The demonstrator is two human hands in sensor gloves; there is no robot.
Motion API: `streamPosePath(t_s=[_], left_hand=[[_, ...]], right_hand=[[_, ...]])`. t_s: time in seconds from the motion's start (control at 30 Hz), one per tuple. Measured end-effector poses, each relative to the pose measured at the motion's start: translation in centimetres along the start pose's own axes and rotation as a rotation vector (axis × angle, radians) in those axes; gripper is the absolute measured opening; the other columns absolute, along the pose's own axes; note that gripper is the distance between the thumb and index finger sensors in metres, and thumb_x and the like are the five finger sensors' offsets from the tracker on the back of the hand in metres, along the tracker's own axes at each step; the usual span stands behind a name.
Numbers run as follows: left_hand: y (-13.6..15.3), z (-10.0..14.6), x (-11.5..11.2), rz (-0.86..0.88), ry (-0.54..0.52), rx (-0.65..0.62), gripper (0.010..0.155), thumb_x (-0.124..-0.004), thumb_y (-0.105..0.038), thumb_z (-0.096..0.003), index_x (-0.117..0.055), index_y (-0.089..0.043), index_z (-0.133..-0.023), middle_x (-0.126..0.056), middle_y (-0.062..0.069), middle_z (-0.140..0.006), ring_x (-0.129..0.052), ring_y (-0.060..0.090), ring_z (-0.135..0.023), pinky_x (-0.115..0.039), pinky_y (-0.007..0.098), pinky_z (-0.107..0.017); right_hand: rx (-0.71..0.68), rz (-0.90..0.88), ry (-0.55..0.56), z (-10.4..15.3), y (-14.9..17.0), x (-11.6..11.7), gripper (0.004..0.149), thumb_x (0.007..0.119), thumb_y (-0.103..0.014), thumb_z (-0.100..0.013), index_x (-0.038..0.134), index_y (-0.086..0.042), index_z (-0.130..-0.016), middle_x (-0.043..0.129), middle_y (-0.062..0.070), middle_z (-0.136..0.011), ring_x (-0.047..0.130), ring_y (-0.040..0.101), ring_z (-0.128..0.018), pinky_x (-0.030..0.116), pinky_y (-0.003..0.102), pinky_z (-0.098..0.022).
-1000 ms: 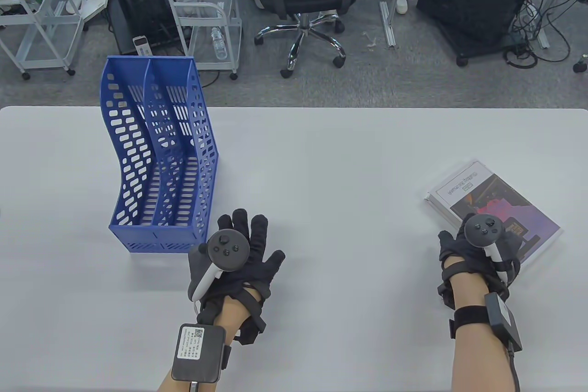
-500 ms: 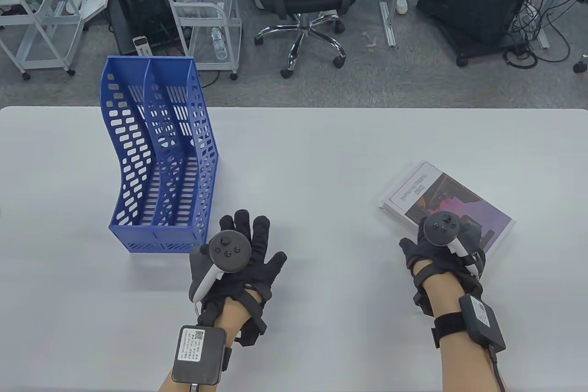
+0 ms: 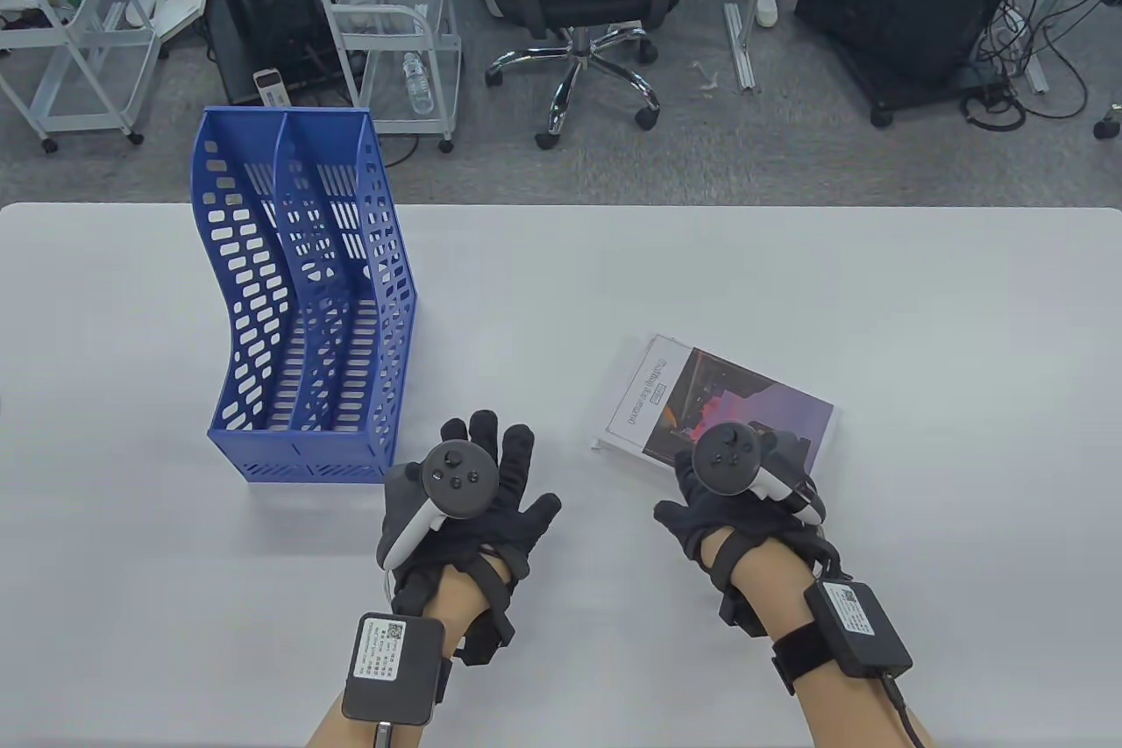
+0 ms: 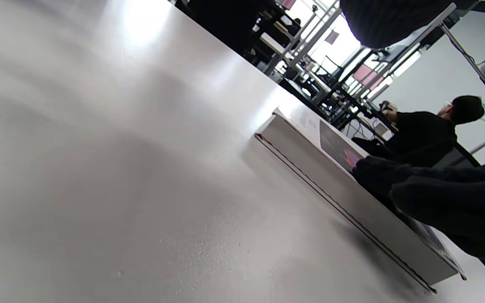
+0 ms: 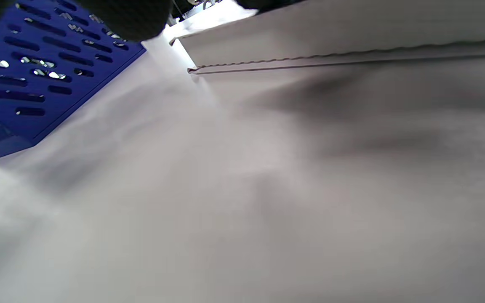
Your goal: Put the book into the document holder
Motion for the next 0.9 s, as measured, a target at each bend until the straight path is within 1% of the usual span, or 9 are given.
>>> streamPosePath(t_s=[0.33,0.43,0.47,0.57,0.63,0.67,0.73,0.8,0.9], left_hand=[[-1.5,-1.7,-3.5,-0.134,0.171,-0.051,0.077,-0.067,-0.062,-0.0437,-0.024,-0.045,-0.106,0.002,-0.017,-0.111,0.009,0.023,-0.105,-0.005,0.062,-0.070],[-1.7,-2.1,-4.5,-0.179,0.211,-0.041,0.076,-0.067,-0.061,-0.0437,-0.027,-0.045,-0.106,-0.004,-0.018,-0.114,0.005,0.022,-0.107,-0.006,0.062,-0.071],[-1.7,-2.2,-4.9,-0.199,0.230,-0.033,0.075,-0.067,-0.061,-0.0436,-0.028,-0.044,-0.106,-0.007,-0.017,-0.115,0.003,0.022,-0.108,-0.006,0.061,-0.071],[-1.6,-2.3,-5.5,-0.241,0.258,-0.019,0.076,-0.066,-0.061,-0.0436,-0.026,-0.044,-0.106,-0.005,-0.018,-0.114,0.000,0.024,-0.109,-0.007,0.061,-0.071],[-1.7,-2.3,-5.4,-0.236,0.259,-0.013,0.076,-0.066,-0.061,-0.0435,-0.025,-0.044,-0.106,-0.006,-0.017,-0.115,-0.001,0.025,-0.110,-0.007,0.062,-0.071],[-1.7,-2.3,-5.4,-0.232,0.257,-0.013,0.076,-0.066,-0.061,-0.0436,-0.026,-0.044,-0.106,-0.006,-0.016,-0.115,-0.001,0.025,-0.110,-0.007,0.062,-0.071],[-1.7,-2.2,-5.4,-0.235,0.262,-0.013,0.076,-0.066,-0.061,-0.0437,-0.026,-0.044,-0.106,-0.006,-0.017,-0.115,0.000,0.025,-0.110,-0.007,0.062,-0.071],[-1.6,-2.2,-5.4,-0.236,0.262,-0.015,0.076,-0.066,-0.061,-0.0436,-0.025,-0.044,-0.106,-0.005,-0.017,-0.115,0.000,0.025,-0.110,-0.006,0.062,-0.070],[-1.7,-2.2,-5.4,-0.235,0.258,-0.011,0.076,-0.066,-0.061,-0.0437,-0.026,-0.045,-0.106,-0.006,-0.018,-0.115,0.001,0.024,-0.109,-0.006,0.061,-0.070]], right_hand=[[-0.130,0.022,-0.118,0.5,-3.7,1.9,0.072,0.069,-0.048,-0.047,0.044,-0.002,-0.097,0.030,0.026,-0.103,0.024,0.054,-0.091,0.027,0.072,-0.056],[-0.169,0.001,-0.117,0.6,-3.8,1.1,0.071,0.069,-0.049,-0.047,0.047,-0.002,-0.097,0.034,0.027,-0.104,0.028,0.055,-0.092,0.028,0.072,-0.057],[-0.174,-0.012,-0.078,0.6,-3.5,0.2,0.071,0.068,-0.049,-0.048,0.048,-0.002,-0.097,0.036,0.028,-0.104,0.032,0.056,-0.092,0.030,0.072,-0.057],[-0.160,-0.037,0.120,0.3,-1.7,-2.3,0.071,0.069,-0.048,-0.047,0.047,-0.003,-0.097,0.036,0.028,-0.105,0.032,0.057,-0.093,0.031,0.073,-0.058],[-0.105,-0.018,0.267,-0.6,0.8,-3.6,0.072,0.069,-0.048,-0.047,0.045,-0.004,-0.097,0.034,0.028,-0.105,0.028,0.057,-0.093,0.030,0.074,-0.059],[-0.079,-0.006,0.295,-1.0,1.9,-3.8,0.072,0.069,-0.048,-0.046,0.044,-0.004,-0.097,0.032,0.027,-0.105,0.027,0.056,-0.093,0.029,0.074,-0.059],[-0.008,0.014,0.295,-1.9,4.6,-4.0,0.072,0.069,-0.048,-0.046,0.043,-0.005,-0.098,0.029,0.025,-0.106,0.021,0.054,-0.094,0.026,0.074,-0.059],[0.023,-0.010,0.236,-2.4,6.5,-3.7,0.073,0.069,-0.048,-0.047,0.038,-0.008,-0.099,0.024,0.021,-0.107,0.014,0.053,-0.095,0.019,0.074,-0.060],[0.033,-0.032,0.149,-2.7,7.9,-3.1,0.073,0.069,-0.049,-0.047,0.035,-0.012,-0.100,0.022,0.015,-0.109,0.013,0.050,-0.096,0.020,0.074,-0.060]])
Point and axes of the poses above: the tracker on the back of each hand, its own y axis roughly to the little-finger side, its own z axis roughly from the fingertips to the wrist, x = y × z, the point moved 1 cm from there along -z, roughly from the wrist to the fingertips
